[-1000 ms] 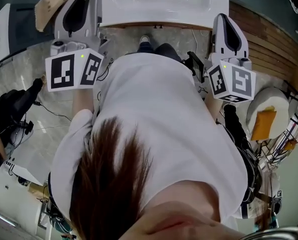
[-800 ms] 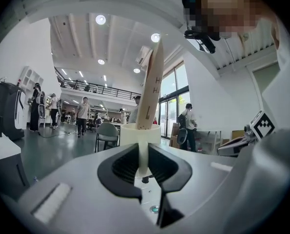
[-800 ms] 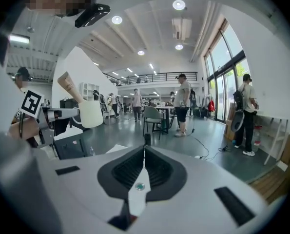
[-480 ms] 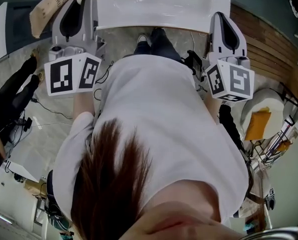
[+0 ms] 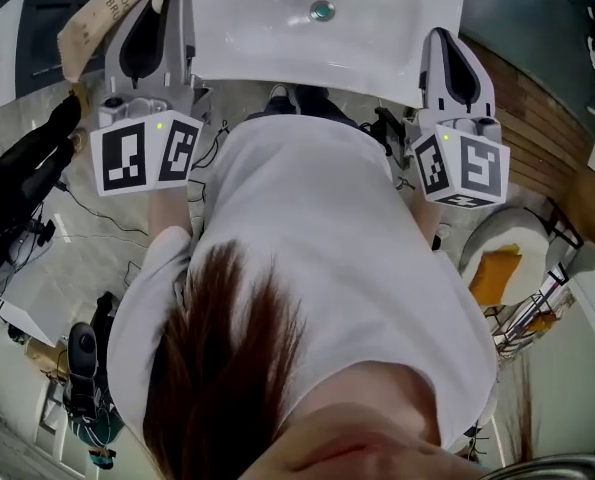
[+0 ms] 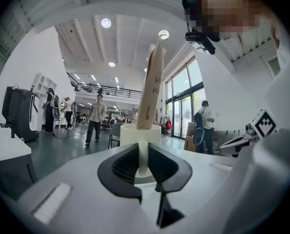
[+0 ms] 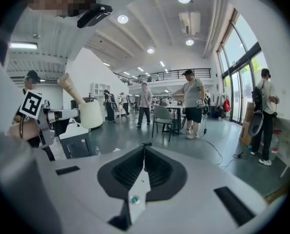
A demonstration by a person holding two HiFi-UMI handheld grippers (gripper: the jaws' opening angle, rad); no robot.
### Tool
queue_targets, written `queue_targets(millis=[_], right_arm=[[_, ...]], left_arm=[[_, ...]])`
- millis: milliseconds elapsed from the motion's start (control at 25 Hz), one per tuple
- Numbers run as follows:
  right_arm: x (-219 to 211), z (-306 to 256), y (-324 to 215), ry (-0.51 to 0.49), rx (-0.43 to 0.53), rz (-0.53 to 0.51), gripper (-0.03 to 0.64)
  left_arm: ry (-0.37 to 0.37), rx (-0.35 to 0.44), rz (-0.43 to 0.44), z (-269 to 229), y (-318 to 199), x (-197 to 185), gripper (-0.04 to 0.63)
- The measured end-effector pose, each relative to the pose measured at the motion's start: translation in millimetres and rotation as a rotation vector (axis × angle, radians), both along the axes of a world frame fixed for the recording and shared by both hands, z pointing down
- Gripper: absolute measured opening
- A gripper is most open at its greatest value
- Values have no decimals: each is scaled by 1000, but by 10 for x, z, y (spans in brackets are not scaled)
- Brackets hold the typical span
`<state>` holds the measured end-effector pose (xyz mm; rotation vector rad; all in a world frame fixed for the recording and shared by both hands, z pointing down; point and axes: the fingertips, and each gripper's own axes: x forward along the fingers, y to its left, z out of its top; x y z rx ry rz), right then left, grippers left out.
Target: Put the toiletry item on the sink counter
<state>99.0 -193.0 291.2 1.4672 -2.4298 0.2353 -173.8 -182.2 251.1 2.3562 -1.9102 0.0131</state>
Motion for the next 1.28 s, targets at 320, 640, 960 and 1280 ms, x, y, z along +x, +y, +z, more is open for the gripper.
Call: queue_targets(millis=[320, 640, 960, 1280], right_arm=[[120, 118, -377, -8, -8, -95, 11], [87, 144, -393, -11, -31, -107, 11], [-268, -15, -323, -31, -5, -72, 11], [-340, -58, -248, -31, 22, -9, 11]], left_arm=[[-19, 16, -106, 54, -163, 102, 49], [-22, -11, -115, 81, -126, 75, 49], [-28, 6, -61, 8, -234, -200, 49], [-40, 60, -12, -111, -378, -334, 49]])
